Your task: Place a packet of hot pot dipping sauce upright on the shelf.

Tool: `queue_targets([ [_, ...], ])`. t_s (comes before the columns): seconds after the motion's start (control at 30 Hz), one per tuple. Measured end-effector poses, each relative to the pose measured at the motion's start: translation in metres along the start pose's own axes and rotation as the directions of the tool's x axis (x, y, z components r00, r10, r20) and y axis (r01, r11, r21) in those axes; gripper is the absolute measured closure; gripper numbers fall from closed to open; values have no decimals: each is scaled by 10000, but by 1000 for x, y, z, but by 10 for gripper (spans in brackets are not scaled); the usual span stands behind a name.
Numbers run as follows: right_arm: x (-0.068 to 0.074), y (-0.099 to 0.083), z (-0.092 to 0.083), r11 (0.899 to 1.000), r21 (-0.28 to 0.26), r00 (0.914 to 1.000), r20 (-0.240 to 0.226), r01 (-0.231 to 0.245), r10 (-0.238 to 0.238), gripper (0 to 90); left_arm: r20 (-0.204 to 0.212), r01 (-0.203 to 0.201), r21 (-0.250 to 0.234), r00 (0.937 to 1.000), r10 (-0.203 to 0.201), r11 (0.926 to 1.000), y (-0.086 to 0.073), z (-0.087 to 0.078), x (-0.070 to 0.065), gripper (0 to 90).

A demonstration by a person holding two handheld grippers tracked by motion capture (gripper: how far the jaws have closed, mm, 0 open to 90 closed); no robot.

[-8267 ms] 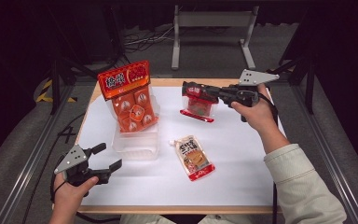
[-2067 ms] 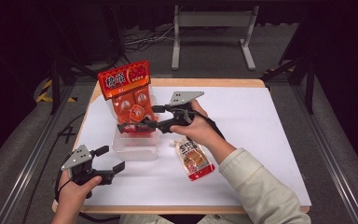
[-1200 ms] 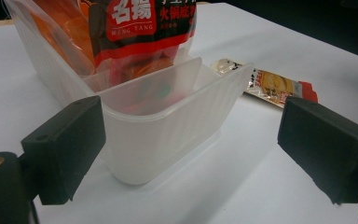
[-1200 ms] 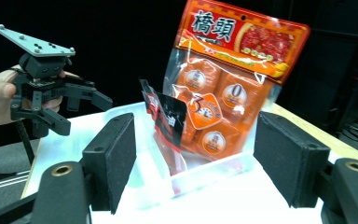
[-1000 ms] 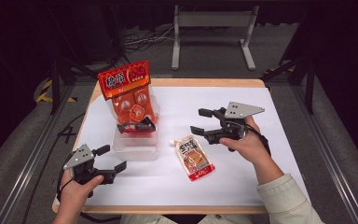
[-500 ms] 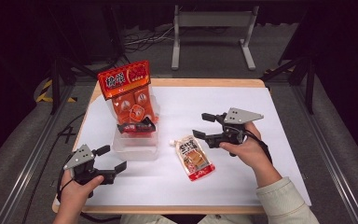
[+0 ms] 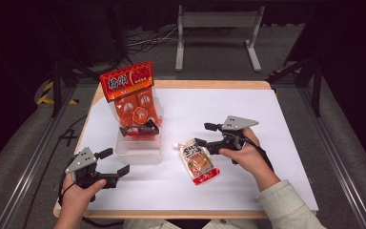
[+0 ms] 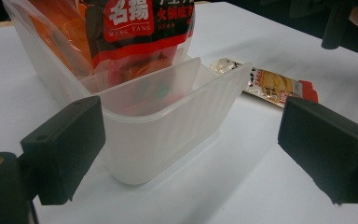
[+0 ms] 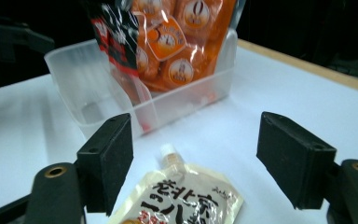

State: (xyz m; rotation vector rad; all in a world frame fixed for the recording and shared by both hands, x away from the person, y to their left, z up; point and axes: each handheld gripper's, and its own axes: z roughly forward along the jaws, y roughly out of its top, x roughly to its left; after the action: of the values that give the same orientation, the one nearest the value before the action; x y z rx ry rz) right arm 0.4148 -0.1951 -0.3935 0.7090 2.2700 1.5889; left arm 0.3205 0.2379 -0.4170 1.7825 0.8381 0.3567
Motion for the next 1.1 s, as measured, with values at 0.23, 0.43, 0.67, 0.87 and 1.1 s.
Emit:
queue_targets([
  [0.23, -6, -11, 15, 9970, 719, 9996, -3, -283, 284, 268, -43, -1, 16, 10000, 2, 10000, -1, -1, 0, 83],
  [0.43, -11, -23, 30, 9877, 1494, 9989, 79, -459, 452, 273, -96, 8, 19, 10000, -8, 10000, -2, -2, -1, 83],
  [0.67, -15, -33, 39, 9709, 2238, 9959, -83, -856, 897, 260, 13, -34, 47, 10000, 34, 10000, -2, 0, -1, 83],
  [0.87, -14, -36, 43, 9615, 2590, 9953, -59, -922, 971, 233, 33, 34, 93, 10000, -34, 10000, -2, 0, -1, 83],
  [1.1, -11, -40, 49, 9500, 2939, 9937, -51, -1055, 1120, 207, 82, -39, 54, 10000, 38, 10000, 0, 1, -2, 83],
])
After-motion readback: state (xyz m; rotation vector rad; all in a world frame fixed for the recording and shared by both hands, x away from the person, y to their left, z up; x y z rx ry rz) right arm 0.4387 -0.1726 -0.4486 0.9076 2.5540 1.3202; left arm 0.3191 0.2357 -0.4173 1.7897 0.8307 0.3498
